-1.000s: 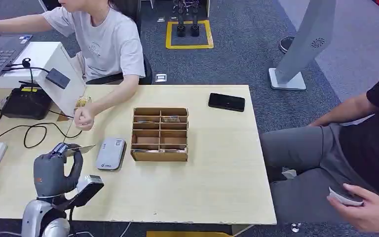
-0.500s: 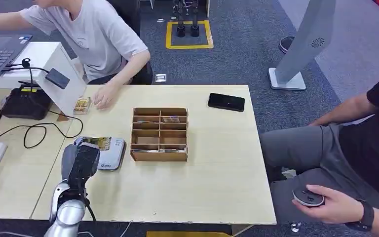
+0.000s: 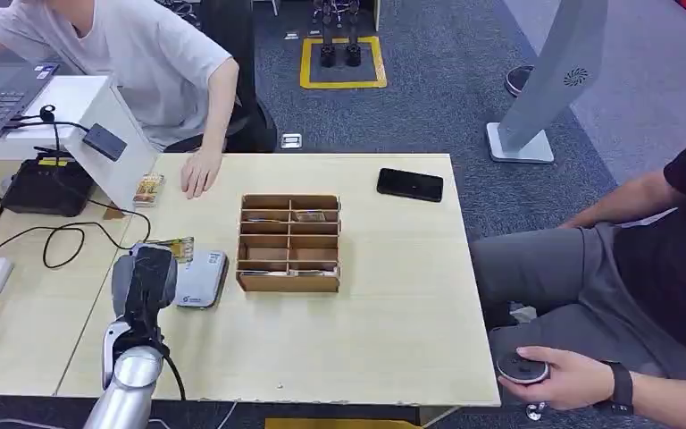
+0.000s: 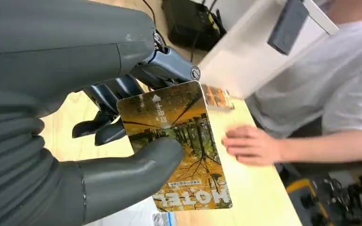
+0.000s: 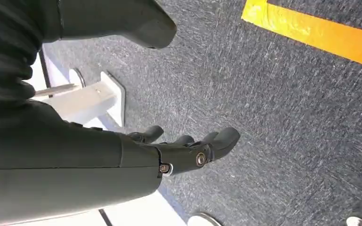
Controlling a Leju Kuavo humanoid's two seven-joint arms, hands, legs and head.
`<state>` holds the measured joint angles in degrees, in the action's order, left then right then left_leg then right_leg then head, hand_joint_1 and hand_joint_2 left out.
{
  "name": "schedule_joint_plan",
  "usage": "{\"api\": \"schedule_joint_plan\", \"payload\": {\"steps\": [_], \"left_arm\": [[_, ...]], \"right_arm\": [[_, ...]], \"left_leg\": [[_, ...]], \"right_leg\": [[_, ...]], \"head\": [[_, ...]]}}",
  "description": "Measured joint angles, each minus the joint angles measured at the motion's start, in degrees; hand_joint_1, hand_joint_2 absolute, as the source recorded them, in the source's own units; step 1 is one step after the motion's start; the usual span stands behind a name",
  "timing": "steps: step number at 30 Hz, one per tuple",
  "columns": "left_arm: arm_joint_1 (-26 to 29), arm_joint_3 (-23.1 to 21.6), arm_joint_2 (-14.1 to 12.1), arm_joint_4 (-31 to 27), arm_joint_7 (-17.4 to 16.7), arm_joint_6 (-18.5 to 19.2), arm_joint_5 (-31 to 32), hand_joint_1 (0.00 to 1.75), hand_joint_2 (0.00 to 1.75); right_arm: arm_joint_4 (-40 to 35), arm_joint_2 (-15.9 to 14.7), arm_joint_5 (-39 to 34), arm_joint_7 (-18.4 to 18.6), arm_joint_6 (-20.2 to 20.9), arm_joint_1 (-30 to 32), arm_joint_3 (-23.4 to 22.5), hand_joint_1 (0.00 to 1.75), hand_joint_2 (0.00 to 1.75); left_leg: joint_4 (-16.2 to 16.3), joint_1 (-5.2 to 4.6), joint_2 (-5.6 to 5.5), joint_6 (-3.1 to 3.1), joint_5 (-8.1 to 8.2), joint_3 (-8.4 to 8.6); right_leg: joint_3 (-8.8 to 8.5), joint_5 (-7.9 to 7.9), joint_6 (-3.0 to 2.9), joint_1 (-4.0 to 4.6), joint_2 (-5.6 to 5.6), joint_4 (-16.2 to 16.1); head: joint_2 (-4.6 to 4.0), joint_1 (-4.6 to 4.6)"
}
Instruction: Pass the card to the sensor for recognition and then transmit it.
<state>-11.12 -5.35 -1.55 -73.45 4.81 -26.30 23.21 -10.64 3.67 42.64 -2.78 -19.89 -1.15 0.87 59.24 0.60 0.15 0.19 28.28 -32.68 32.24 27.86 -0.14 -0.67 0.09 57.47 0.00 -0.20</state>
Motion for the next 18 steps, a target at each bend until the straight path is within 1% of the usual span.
{"api": "schedule_joint_plan", "payload": {"steps": [4, 8, 12, 18], "left_arm": [[-3.89, 1.05, 0.48, 6.75, 1.60, -4.57, -0.52, 1.75, 1.75], [-6.92, 1.29, 0.74, 12.68, 1.44, -7.04, 0.77, 1.75, 1.75], [-8.27, 1.55, 0.81, 17.45, 1.09, -8.10, 1.38, 1.75, 1.75], [-8.50, 2.12, 0.81, 20.78, 1.16, -8.04, 1.71, 1.75, 1.75]], "right_arm": [[-0.11, 0.15, 1.11, 0.57, 0.94, -0.51, 0.02, 0.00, 1.75], [-0.42, 0.61, 1.79, 1.29, 1.68, -1.33, 0.09, 0.00, 1.75], [-0.57, 0.85, 2.27, 1.64, 1.81, -1.83, 0.11, 0.00, 1.75], [-0.70, 0.87, 2.29, 1.16, 1.81, -1.84, 0.11, 0.00, 1.75]], "left_leg": [[0.00, 0.00, 0.00, -0.03, -0.07, 0.00], [0.00, 0.00, 0.01, -0.03, -0.07, 0.00], [0.00, 0.00, 0.01, -0.03, -0.06, -0.01], [0.00, 0.00, 0.01, -0.03, -0.06, -0.02]], "right_leg": [[0.00, -0.03, -0.01, 0.00, 0.00, 0.02], [0.00, -0.04, 0.00, 0.00, 0.01, 0.03], [0.01, -0.03, -0.01, 0.00, 0.01, 0.03], [0.02, -0.02, -0.01, 0.00, 0.02, 0.03]], "head": [[0.02, 0.00], [0.00, 0.00], [0.00, 0.00], [0.00, 0.00]]}}
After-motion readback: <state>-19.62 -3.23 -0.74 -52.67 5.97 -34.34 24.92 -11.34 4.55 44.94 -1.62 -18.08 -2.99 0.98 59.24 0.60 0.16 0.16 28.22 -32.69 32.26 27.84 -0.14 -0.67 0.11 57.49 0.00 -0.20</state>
